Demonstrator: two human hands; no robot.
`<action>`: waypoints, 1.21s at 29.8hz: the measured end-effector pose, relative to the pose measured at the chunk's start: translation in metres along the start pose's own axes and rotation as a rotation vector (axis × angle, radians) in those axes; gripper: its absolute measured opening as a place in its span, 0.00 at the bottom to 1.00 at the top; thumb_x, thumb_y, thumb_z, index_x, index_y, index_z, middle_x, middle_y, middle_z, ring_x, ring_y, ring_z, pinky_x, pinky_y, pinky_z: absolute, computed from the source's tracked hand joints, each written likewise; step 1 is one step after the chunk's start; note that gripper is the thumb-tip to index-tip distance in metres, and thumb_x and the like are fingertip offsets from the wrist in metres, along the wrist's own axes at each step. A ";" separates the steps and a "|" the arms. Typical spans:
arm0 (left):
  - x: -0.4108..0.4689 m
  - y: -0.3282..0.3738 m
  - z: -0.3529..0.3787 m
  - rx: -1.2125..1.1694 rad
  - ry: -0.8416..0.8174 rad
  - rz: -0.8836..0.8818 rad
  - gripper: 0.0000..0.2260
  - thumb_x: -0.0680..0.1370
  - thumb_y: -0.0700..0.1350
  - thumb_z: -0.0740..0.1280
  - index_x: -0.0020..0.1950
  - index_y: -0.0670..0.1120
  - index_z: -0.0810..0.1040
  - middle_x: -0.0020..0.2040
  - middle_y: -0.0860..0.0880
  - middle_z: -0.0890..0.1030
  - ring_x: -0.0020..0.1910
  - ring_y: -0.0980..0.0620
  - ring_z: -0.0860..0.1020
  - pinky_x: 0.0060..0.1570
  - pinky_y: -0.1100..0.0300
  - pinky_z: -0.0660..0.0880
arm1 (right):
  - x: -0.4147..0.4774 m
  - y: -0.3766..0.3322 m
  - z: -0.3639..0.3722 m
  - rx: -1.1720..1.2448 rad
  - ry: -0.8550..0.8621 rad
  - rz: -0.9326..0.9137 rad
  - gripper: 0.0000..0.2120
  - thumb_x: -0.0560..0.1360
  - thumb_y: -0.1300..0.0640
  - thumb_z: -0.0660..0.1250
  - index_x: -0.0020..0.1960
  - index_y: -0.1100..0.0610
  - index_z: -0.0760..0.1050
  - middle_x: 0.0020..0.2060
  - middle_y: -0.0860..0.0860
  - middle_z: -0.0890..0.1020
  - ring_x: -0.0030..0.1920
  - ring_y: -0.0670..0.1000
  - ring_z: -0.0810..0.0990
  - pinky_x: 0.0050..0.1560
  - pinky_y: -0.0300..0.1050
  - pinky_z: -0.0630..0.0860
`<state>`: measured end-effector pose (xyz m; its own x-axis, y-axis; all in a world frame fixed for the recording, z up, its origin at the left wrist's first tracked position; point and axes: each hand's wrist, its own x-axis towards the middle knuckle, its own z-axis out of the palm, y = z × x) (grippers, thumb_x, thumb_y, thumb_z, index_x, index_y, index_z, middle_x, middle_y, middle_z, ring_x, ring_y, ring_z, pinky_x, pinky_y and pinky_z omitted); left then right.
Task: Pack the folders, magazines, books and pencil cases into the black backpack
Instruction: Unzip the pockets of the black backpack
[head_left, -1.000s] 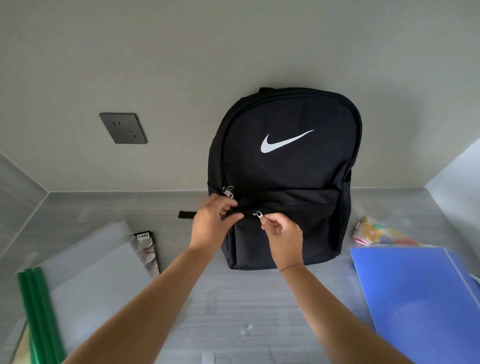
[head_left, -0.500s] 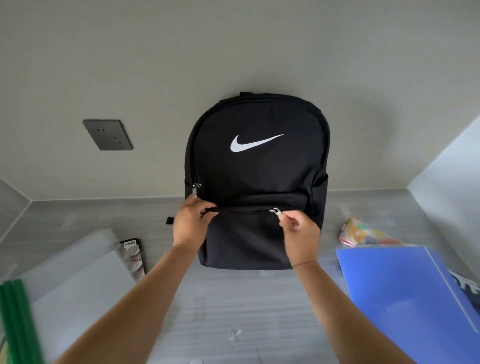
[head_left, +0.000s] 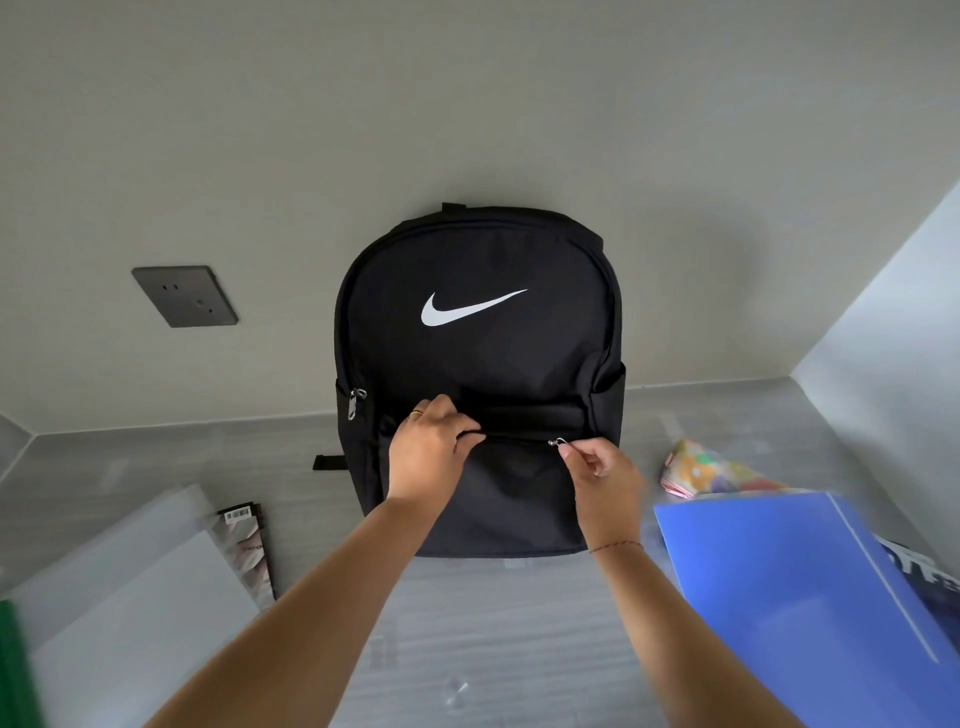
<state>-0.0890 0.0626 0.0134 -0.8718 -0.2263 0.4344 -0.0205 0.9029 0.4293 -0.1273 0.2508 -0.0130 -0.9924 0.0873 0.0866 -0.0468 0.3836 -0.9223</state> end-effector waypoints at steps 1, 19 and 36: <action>0.001 -0.001 -0.001 0.005 0.009 0.001 0.04 0.68 0.44 0.76 0.40 0.44 0.84 0.36 0.48 0.77 0.38 0.46 0.77 0.31 0.59 0.72 | 0.004 0.001 -0.005 -0.012 0.027 0.005 0.05 0.73 0.56 0.69 0.40 0.55 0.80 0.34 0.50 0.82 0.37 0.47 0.79 0.36 0.29 0.69; -0.026 -0.032 -0.063 -0.493 0.344 -0.740 0.09 0.75 0.52 0.68 0.43 0.47 0.75 0.37 0.52 0.78 0.38 0.51 0.77 0.38 0.67 0.72 | -0.016 -0.056 0.042 -0.145 0.022 -0.471 0.11 0.67 0.58 0.76 0.46 0.56 0.78 0.42 0.49 0.78 0.43 0.50 0.75 0.45 0.29 0.68; 0.006 -0.073 -0.077 -1.197 0.086 -1.151 0.04 0.77 0.38 0.66 0.42 0.41 0.78 0.35 0.46 0.78 0.32 0.54 0.74 0.34 0.65 0.73 | -0.026 -0.107 0.155 -0.282 -0.306 -0.714 0.18 0.69 0.62 0.72 0.58 0.55 0.76 0.43 0.49 0.81 0.45 0.51 0.80 0.45 0.46 0.78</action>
<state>-0.0552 -0.0325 0.0461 -0.6392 -0.5864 -0.4975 -0.1939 -0.5030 0.8422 -0.1143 0.0651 0.0248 -0.7236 -0.5038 0.4718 -0.6880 0.4717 -0.5515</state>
